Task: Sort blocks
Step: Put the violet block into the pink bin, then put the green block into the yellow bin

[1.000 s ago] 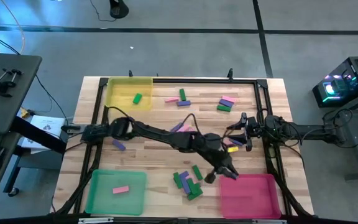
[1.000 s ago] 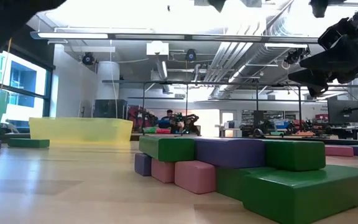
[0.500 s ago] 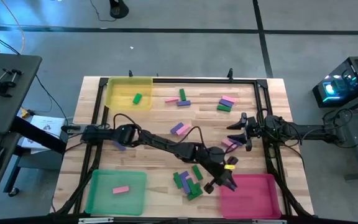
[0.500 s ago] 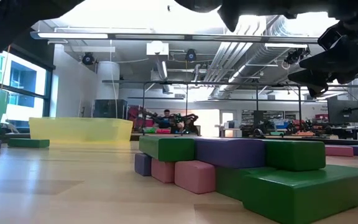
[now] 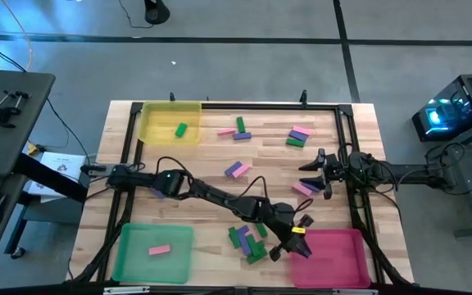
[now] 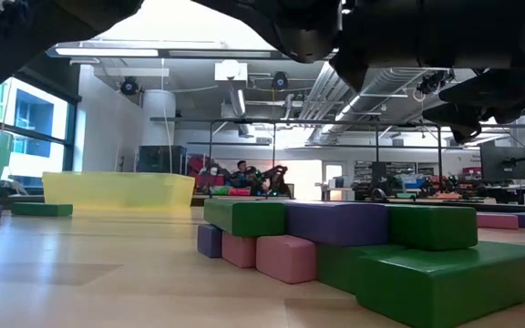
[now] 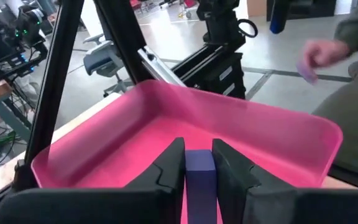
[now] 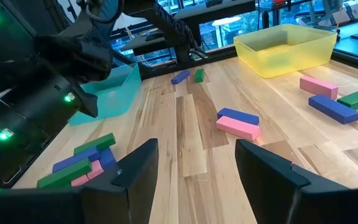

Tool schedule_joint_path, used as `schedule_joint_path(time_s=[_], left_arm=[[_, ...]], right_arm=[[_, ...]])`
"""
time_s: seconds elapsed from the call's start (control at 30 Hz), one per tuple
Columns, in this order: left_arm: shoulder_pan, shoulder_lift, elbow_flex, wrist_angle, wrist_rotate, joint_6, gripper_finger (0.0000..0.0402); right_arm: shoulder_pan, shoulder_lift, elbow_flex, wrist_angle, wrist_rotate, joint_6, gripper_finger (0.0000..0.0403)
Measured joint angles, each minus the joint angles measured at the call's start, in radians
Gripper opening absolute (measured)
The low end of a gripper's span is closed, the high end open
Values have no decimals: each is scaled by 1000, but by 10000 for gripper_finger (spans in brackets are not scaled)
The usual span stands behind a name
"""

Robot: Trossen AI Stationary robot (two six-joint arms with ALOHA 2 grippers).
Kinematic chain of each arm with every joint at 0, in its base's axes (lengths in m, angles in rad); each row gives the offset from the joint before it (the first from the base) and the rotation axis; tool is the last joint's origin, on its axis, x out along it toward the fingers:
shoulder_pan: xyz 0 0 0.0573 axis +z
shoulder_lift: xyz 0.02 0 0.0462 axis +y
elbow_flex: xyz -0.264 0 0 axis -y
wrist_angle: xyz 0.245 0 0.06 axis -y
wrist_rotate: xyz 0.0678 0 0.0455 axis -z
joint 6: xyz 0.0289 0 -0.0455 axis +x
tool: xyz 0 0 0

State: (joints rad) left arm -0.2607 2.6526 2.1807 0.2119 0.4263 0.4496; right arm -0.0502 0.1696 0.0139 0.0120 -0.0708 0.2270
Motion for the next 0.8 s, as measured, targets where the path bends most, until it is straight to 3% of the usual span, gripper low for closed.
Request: schedule_joint_path(time_s=[0.4, 0.6, 0.8], left_arm=[[23, -4, 57, -52, 1, -90, 193], [23, -79, 144, -324, 1, -78, 203], [39, -228, 113, -435, 8, -90, 200]], right_arm=[[0, 3, 0, 0, 0, 0, 199], [0, 2, 0, 0, 0, 0, 199], [0, 2, 0, 0, 0, 0, 199]])
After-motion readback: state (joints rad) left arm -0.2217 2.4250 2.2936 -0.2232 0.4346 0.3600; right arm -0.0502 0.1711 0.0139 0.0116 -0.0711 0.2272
